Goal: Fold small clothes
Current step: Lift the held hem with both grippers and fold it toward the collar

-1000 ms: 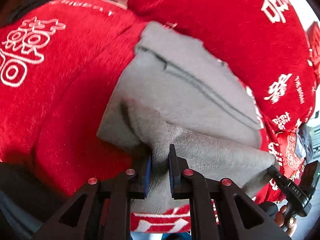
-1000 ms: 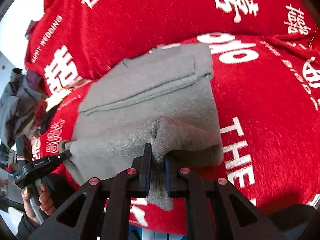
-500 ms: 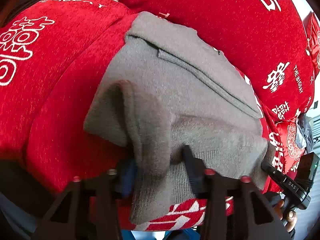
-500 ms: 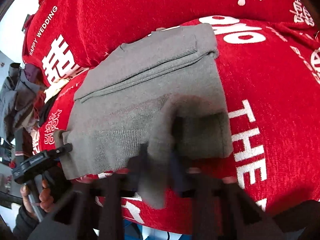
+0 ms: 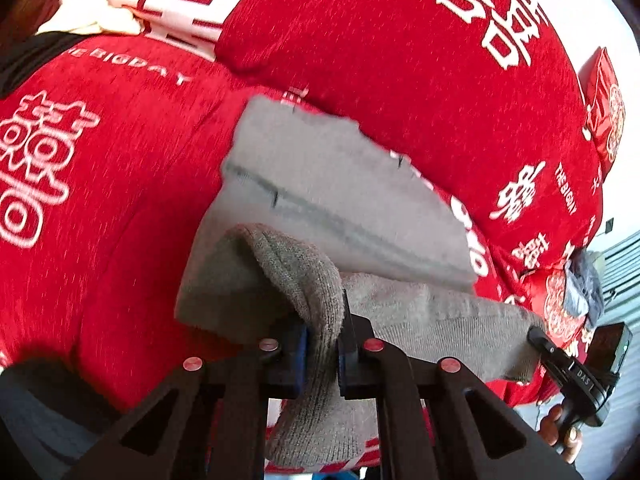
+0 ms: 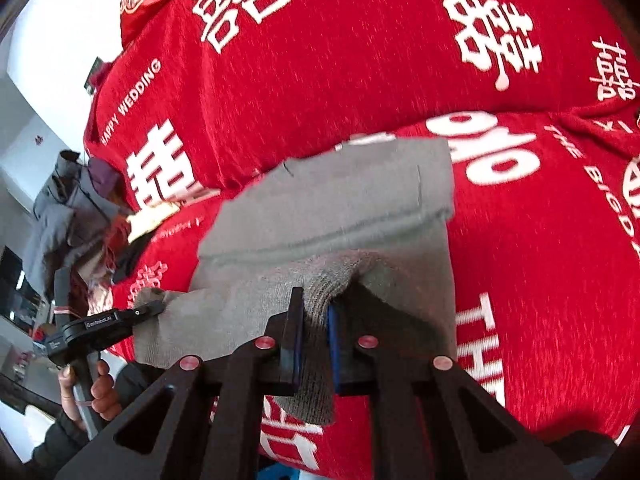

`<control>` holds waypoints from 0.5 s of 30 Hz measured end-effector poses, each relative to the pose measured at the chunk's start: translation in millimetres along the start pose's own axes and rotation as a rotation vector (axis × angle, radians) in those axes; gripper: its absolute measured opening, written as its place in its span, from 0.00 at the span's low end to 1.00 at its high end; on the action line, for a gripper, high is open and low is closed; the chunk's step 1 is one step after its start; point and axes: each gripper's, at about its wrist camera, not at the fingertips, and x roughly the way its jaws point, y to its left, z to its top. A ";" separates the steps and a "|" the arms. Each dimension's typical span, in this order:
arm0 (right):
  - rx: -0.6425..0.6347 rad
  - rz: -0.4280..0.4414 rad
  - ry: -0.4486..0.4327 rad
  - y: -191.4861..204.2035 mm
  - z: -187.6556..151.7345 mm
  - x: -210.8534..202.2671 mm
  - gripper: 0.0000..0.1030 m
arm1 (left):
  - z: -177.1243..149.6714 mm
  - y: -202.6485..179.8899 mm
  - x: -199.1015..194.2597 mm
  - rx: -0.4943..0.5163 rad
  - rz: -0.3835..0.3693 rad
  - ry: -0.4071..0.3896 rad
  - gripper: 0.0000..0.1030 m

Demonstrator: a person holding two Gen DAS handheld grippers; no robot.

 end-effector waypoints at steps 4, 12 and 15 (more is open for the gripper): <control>0.010 0.001 -0.029 2.0 24.7 2.3 0.11 | 27.5 -8.2 3.3 -0.015 -0.021 -0.024 0.12; 0.075 -0.002 -0.063 -11.3 92.5 38.0 0.11 | 94.3 -30.7 28.1 -0.021 -0.012 -0.067 0.12; 0.094 -0.026 -0.041 -18.7 121.0 69.3 0.11 | 118.3 -34.8 57.0 -0.032 0.011 -0.041 0.12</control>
